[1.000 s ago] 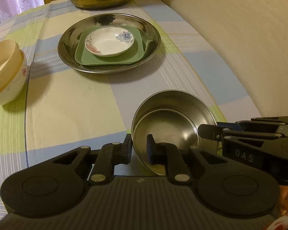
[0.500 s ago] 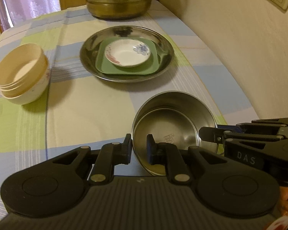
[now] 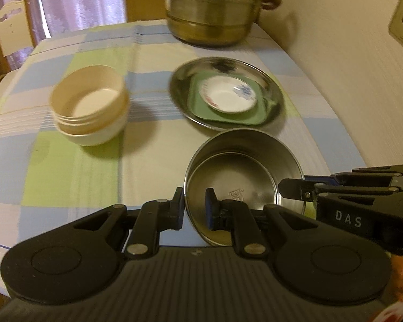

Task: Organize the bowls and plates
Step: 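Lift the steel bowl with both grippers and carry it over the stacked bowls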

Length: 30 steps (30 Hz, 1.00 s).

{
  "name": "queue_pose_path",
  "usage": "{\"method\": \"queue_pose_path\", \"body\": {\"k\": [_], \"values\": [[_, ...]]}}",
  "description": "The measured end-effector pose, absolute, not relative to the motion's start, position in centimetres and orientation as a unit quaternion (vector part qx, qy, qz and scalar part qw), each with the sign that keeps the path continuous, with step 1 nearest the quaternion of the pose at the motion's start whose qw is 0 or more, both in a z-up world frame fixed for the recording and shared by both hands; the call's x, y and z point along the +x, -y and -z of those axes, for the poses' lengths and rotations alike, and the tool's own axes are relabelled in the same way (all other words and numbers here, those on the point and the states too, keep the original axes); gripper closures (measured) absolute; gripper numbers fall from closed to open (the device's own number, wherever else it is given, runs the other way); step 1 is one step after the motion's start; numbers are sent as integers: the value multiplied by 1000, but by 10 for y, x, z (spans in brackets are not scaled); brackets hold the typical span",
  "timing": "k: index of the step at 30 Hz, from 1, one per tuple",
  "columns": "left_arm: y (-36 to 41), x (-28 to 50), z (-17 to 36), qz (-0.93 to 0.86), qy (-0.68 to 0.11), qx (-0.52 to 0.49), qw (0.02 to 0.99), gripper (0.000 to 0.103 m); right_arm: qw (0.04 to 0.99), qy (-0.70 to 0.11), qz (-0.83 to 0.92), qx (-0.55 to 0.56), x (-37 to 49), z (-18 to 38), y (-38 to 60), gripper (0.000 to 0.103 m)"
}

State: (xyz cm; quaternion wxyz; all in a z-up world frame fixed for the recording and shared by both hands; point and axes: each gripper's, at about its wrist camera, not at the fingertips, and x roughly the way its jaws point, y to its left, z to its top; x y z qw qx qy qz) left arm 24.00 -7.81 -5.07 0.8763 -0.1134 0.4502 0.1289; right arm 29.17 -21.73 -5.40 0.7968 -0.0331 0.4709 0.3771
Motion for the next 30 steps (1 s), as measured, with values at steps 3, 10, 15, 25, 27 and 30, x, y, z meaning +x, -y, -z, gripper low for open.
{"method": "queue_pose_path", "body": {"k": [3, 10, 15, 25, 27, 30], "values": [[59, 235, 43, -138, -442, -117, 879, 89, 795, -465, -389, -35, 293, 47, 199, 94], [12, 232, 24, -153, -425, -118, 885, 89, 794, -449, -409, -34, 300, 29, 148, 94], [-22, 235, 12, -162, -415, -116, 888, 89, 793, -442, -419, -31, 306, 21, 111, 94], [-82, 260, -5, -161, -402, -117, 894, 89, 792, -442, -420, -25, 333, 3, 53, 94], [-91, 265, -5, -159, -402, -118, 894, 89, 793, -443, -418, -24, 339, 1, 45, 94], [-105, 275, -4, -154, -404, -123, 893, 89, 794, -444, -414, -25, 347, 0, 34, 94]]}}
